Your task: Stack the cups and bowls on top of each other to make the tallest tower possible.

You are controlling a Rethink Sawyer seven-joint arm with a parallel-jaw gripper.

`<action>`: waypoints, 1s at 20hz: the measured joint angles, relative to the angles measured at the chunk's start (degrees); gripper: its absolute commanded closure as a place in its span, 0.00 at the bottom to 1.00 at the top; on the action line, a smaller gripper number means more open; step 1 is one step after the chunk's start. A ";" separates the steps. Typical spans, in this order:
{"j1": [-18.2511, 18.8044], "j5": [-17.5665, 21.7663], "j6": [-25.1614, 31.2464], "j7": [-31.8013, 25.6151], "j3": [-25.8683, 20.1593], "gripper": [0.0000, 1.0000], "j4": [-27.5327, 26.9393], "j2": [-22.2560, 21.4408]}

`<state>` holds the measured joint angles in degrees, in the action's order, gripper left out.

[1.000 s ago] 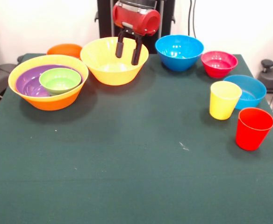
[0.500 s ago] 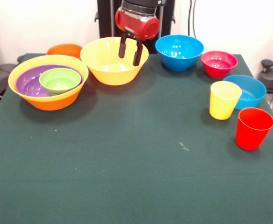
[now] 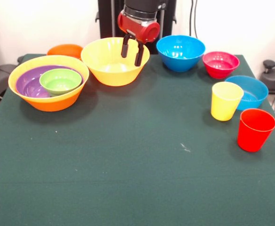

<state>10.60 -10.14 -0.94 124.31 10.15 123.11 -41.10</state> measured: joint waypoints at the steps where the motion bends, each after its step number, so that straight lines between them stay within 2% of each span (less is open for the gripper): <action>1: 0.15 0.00 -0.29 0.00 0.00 0.00 0.12 0.21; 11: 3.17 -0.02 -4.42 0.00 0.01 0.00 1.04 2.52; 20: 3.80 -0.04 -7.58 0.00 -0.06 0.00 1.06 5.76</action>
<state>14.41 -10.17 -8.52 124.31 10.09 124.17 -35.35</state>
